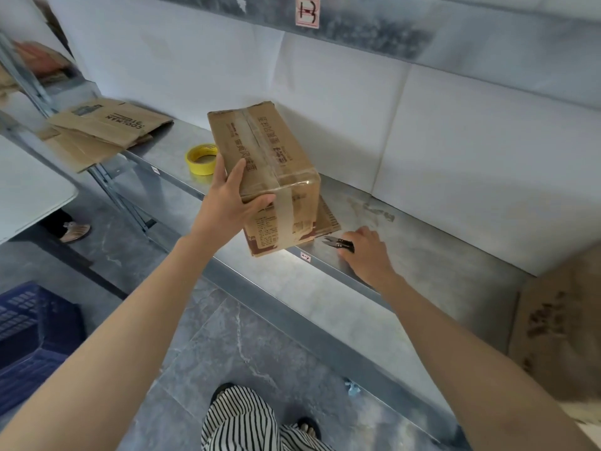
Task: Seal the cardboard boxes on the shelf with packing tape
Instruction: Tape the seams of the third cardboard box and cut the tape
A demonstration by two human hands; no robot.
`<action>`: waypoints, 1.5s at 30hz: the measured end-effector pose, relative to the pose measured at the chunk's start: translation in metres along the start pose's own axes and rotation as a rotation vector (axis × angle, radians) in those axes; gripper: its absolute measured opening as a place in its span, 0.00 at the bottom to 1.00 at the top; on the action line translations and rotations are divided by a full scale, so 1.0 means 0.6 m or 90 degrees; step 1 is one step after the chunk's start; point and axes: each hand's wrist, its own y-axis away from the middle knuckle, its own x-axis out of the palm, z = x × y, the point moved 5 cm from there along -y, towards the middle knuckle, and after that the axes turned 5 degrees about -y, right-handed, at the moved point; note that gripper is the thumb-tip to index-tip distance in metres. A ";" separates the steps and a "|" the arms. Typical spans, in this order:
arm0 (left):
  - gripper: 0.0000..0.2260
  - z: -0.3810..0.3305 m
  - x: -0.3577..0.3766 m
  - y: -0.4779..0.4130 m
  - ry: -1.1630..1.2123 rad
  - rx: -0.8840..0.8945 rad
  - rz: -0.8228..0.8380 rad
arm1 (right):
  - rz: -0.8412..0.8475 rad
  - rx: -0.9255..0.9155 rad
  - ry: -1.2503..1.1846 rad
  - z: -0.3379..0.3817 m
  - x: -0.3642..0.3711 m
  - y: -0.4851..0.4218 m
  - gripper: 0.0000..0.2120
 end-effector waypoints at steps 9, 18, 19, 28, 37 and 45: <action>0.39 -0.001 -0.001 0.001 0.039 -0.007 -0.011 | -0.110 0.171 0.043 -0.089 -0.038 0.056 0.13; 0.32 -0.010 -0.002 -0.003 0.216 -0.091 0.020 | -0.219 -0.007 -0.343 0.114 -0.136 -0.022 0.19; 0.30 -0.013 -0.002 -0.003 0.244 -0.099 0.012 | -0.204 -0.033 -0.390 0.146 -0.144 -0.034 0.22; 0.30 -0.024 0.012 0.007 0.372 -0.172 -0.037 | -0.074 -0.118 -0.290 0.231 -0.120 -0.062 0.30; 0.27 -0.017 -0.007 0.033 0.327 -0.137 -0.005 | -0.060 -0.084 -0.342 0.223 -0.136 -0.043 0.29; 0.28 -0.031 -0.051 0.046 0.415 -0.013 0.060 | -0.042 0.010 -0.453 0.243 -0.168 -0.010 0.23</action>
